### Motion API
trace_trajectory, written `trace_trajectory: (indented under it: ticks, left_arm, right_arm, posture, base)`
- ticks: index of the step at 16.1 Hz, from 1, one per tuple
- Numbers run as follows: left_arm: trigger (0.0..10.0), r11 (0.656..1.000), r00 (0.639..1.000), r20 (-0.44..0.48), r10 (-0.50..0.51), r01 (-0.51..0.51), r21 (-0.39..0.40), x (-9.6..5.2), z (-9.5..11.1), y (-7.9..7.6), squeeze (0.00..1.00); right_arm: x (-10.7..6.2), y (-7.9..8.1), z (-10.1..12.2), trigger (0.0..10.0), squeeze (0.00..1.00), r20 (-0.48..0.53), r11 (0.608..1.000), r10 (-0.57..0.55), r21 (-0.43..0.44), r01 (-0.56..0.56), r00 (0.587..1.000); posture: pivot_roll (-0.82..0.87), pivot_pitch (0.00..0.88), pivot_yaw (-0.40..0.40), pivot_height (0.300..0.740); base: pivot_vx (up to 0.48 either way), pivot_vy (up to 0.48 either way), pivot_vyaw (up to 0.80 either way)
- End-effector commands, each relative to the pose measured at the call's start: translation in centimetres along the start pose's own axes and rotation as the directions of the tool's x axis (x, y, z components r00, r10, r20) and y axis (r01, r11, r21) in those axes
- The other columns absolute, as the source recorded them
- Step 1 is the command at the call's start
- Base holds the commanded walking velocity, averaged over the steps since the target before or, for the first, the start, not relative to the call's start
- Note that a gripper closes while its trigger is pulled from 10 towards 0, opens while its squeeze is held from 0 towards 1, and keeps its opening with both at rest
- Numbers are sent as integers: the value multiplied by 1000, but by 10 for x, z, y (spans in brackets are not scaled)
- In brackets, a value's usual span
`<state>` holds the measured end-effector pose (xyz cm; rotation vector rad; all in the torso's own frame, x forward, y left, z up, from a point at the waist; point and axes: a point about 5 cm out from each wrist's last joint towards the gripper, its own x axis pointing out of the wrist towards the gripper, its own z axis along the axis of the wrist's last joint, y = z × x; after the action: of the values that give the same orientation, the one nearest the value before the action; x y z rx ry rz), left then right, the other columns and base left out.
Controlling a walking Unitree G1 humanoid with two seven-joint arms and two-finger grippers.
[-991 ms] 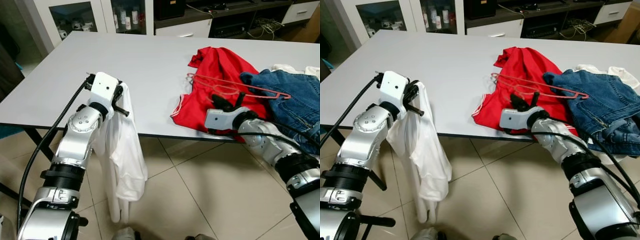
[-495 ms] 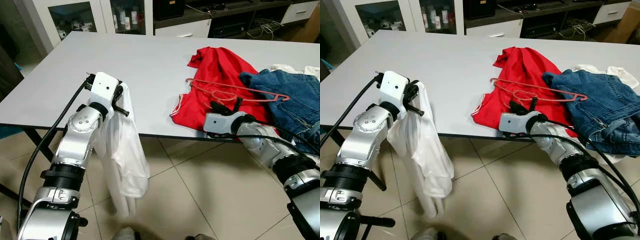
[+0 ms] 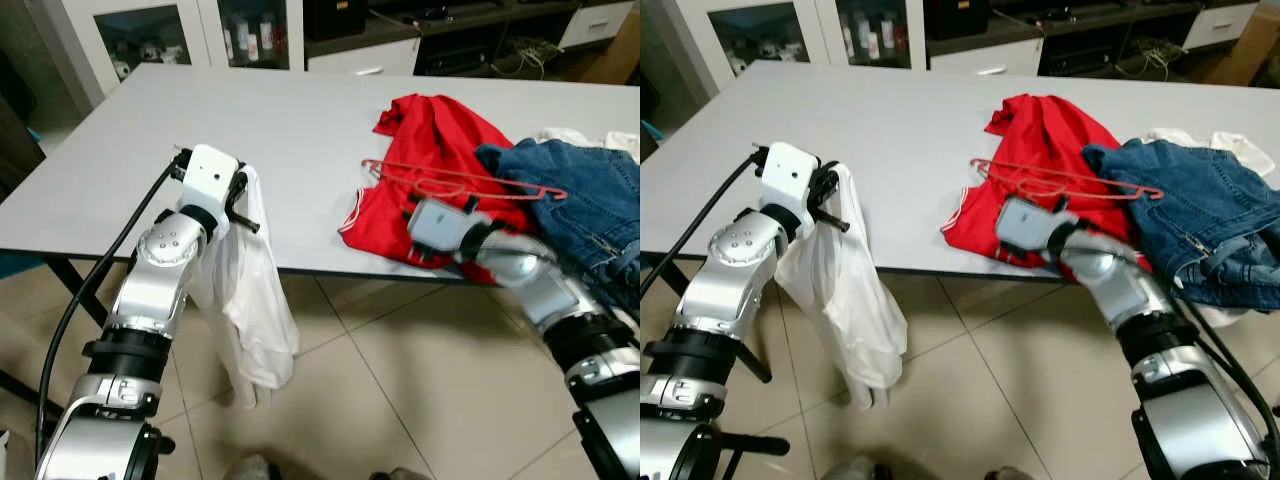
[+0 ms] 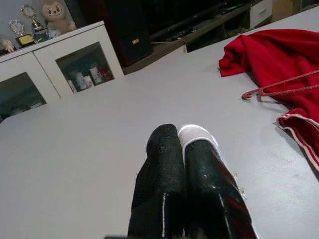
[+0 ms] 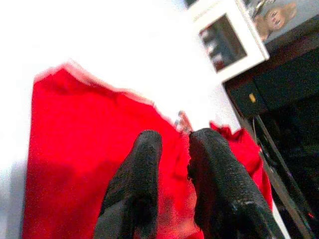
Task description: Hang hanger
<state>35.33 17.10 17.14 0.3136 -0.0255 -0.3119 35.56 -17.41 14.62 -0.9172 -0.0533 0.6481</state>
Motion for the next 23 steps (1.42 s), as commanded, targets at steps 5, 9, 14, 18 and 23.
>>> trace_trajectory:
  ticks: [5, 9, 14, 18, 23]
  left_arm:
    - [10000, 1000, 999, 34, 4, -5, 12, 2, 10, 0, 0]
    - [10000, 999, 999, 48, 0, -2, 46, 5, 17, 7, 0]
    - [10000, 988, 987, 158, -14, -11, 156, 10, 59, 31, 0]
    - [10000, 970, 963, 264, -48, -18, 241, 16, 98, 46, 0]
    - [10000, 969, 935, 343, -94, 7, 246, 30, 123, 37, 0]
  right_arm:
    - [-14, -15, 12, 10000, 0, 105, 993, 26, 113, -38, 994]
    - [-17, -34, 20, 10000, 0, 149, 973, -69, 230, 33, 986]
    - [-16, -38, 37, 10000, 318, 258, 914, -120, 405, 6, 959]
    - [-10, -23, 49, 10000, 1000, 308, 887, -81, 456, -72, 948]
    - [1, -10, 88, 10000, 1000, 473, 785, -100, 578, -223, 875]
  posture:
    - [-45, 0, 39, 740]
    - [-43, 0, 47, 740]
    - [-39, 0, 49, 740]
    - [-30, 0, 50, 740]
    - [-42, 0, 55, 740]
  base:
    - [0, 0, 0]
    - [0, 0, 0]
    - [0, 0, 0]
    - [0, 0, 0]
    - [0, 0, 0]
